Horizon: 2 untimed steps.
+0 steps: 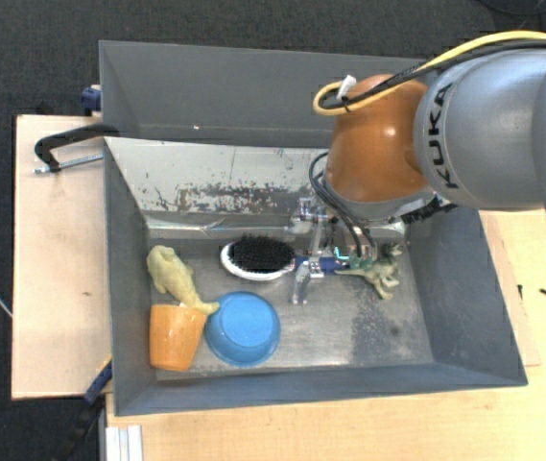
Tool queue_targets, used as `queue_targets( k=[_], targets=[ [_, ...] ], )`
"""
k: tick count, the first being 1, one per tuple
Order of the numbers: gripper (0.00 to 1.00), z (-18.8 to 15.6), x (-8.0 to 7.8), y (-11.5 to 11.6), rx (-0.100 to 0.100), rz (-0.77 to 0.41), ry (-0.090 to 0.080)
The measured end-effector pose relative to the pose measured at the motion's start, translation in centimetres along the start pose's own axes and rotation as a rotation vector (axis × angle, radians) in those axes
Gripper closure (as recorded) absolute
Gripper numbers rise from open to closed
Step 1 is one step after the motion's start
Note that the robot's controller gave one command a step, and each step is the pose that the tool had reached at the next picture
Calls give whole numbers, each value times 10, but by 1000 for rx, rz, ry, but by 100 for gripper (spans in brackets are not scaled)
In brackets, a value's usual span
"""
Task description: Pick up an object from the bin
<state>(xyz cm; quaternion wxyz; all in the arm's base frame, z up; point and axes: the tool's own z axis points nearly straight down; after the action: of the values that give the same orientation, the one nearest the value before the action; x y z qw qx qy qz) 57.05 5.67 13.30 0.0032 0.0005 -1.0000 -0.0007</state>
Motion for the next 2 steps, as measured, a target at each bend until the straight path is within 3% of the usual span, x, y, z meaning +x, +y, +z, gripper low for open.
queue_targets(
  k=[1,2],
  targets=[
    [0,61,-29,39,-1,25,-16],
    [0,30,-25,69,-4,52,-15]
  ],
)
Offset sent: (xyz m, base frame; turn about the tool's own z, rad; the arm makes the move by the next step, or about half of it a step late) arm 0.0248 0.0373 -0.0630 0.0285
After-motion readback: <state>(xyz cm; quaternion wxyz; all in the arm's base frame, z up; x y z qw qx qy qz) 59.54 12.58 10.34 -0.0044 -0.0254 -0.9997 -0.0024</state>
